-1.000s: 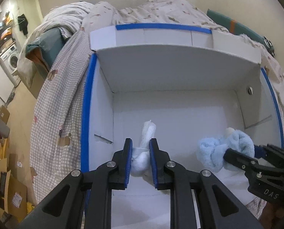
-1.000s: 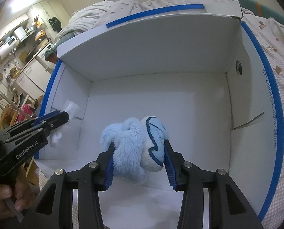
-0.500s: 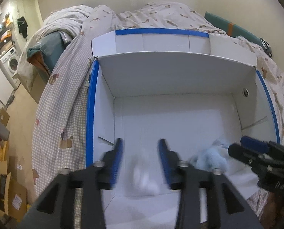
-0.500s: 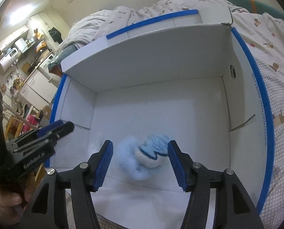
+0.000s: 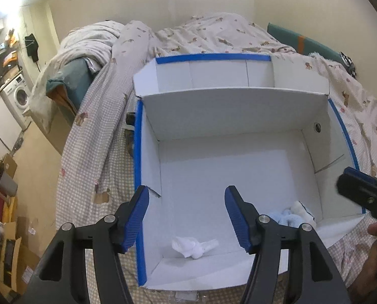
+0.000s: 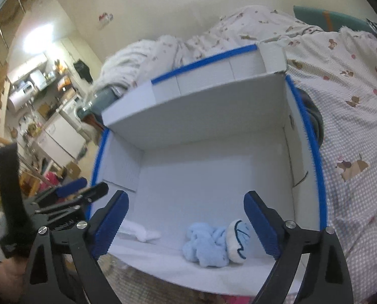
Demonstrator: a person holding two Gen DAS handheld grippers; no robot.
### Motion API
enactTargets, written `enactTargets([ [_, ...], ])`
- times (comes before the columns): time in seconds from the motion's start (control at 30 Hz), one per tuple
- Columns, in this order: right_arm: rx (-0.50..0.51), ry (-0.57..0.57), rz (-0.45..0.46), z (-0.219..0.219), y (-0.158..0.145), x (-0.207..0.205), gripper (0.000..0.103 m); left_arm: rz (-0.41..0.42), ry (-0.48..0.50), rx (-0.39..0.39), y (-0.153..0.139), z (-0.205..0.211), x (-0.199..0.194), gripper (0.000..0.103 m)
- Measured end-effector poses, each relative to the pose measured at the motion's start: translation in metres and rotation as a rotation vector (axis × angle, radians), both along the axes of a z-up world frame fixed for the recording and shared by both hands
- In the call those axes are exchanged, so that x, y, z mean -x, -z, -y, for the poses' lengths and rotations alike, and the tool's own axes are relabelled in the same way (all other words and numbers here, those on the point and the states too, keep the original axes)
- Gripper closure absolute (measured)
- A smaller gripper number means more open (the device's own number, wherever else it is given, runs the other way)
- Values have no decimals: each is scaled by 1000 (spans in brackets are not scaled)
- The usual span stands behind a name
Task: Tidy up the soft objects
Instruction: 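Open both grippers to drop the tissue and plush toy into the box, then grasp the clear plastic bag with the left gripper while the right gripper grasps the lace scrunchie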
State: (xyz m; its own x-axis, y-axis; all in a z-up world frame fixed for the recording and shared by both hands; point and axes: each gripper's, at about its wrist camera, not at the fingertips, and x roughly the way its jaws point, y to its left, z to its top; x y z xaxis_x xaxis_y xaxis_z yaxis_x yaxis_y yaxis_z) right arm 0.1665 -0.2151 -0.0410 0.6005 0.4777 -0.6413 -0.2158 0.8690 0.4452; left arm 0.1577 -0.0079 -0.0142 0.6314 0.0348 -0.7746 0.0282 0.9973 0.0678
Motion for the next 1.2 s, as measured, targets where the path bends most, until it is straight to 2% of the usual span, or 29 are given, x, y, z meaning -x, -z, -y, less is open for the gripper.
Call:
enactTargets([
  [0.13, -5, 38, 22, 9, -9, 16, 0, -4, -27, 51, -5, -9, 11, 40],
  [0.2, -12, 48, 18, 12, -10, 23, 0, -26, -35, 94, -6, -15, 17, 40],
  [0.33, -1, 60, 9, 12, -9, 36, 0, -14, -56, 104, -9, -22, 31, 40],
  [0.53, 41, 86, 59, 10, -13, 55, 0, -48, -105, 190, -8, -40, 49, 40],
  [0.73, 65, 115, 89, 10, -11, 73, 0, -71, -145, 198, -3, -52, 66, 39],
  [0.87, 61, 98, 89, 6, -10, 84, 0, -64, -139, 73, 1, -49, 78, 39],
  [1.07, 170, 83, 98, -9, -7, 96, 0, -57, -122, 90, 1, -49, 91, 39],
  [1.2, 221, 54, 119, -17, -8, 100, 0, -77, -91, 135, 4, -48, 90, 39],
])
